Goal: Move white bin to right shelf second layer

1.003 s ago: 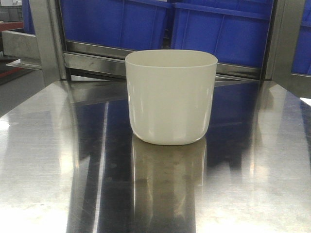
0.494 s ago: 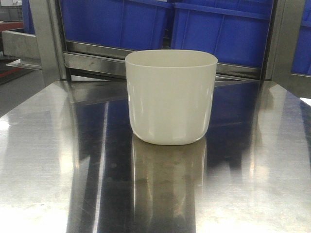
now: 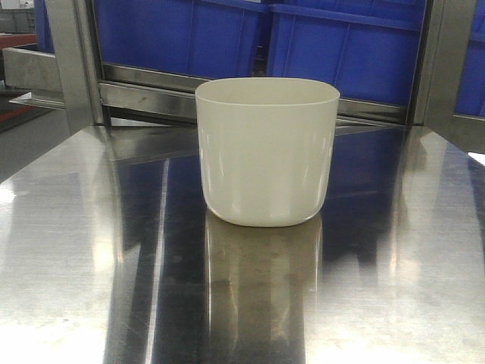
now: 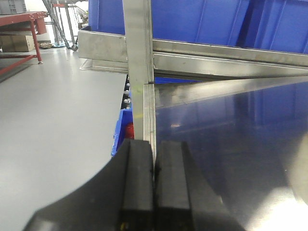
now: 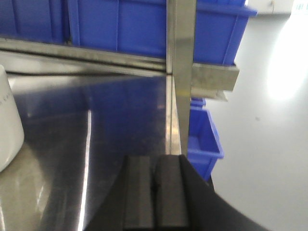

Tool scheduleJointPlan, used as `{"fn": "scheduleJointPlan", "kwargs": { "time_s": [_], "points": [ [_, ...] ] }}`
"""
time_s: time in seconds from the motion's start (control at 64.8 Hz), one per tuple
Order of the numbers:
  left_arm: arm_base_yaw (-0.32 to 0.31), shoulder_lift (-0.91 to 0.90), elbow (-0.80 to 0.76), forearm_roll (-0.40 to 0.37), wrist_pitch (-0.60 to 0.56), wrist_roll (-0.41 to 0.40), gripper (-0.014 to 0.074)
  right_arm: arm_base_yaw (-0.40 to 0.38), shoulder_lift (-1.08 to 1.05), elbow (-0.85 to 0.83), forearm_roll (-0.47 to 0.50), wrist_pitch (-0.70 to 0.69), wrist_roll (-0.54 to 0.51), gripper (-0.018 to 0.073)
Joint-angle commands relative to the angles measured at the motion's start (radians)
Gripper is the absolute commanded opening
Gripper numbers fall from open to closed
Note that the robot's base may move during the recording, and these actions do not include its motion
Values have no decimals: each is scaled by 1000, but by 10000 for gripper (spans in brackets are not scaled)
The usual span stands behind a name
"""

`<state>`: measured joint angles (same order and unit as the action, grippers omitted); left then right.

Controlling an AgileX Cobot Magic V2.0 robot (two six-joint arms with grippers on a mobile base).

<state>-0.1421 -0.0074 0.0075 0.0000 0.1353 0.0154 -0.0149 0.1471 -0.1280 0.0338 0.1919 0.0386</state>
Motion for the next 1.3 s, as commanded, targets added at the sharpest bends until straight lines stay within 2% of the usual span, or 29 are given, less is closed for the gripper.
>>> {"fn": "scheduleJointPlan", "kwargs": {
  "time_s": [0.0, 0.123, 0.201, 0.262, 0.339, 0.417, 0.54, 0.633, 0.725, 0.926, 1.111, 1.281],
  "points": [
    [-3, -15, 37, 0, -87, -3, 85, 2, 120, -80, -5, -75, 0, 53],
    [-3, -15, 37, 0, -87, -3, 85, 2, 296, -160, -23, -75, 1, 53],
    [-3, -15, 37, 0, -87, -3, 85, 3, 410, -210, -94, -80, 40, 53],
    [-3, -15, 37, 0, -87, -3, 85, 14, 507, -260, -174, -72, 131, 59],
    [-3, -15, 37, 0, -87, -3, 85, 49, 624, -323, -269, -30, 326, 97],
    [-3, -15, 37, 0, -87, -3, 85, 107, 727, -412, -371, 49, 552, 223],
    [-3, -15, 37, 0, -87, -3, 85, 233, 897, -564, -479, 181, 731, 454],
    [-3, -15, 37, 0, -87, -3, 85, 320, 991, -679, -518, 282, 740, 516],
    [-3, -15, 37, 0, -87, -3, 85, 418, 1101, -820, -552, 408, 740, 517],
    [-3, -15, 37, 0, -87, -3, 85, 539, 1300, -1120, -550, 680, 740, 517],
    [-3, -15, 37, 0, -87, -3, 85, 583, 1413, -1340, -497, 839, 740, 517],
    [-3, -15, 37, 0, -87, -3, 85, 583, 1473, -1476, -361, 888, 737, 517]
  ]
}}
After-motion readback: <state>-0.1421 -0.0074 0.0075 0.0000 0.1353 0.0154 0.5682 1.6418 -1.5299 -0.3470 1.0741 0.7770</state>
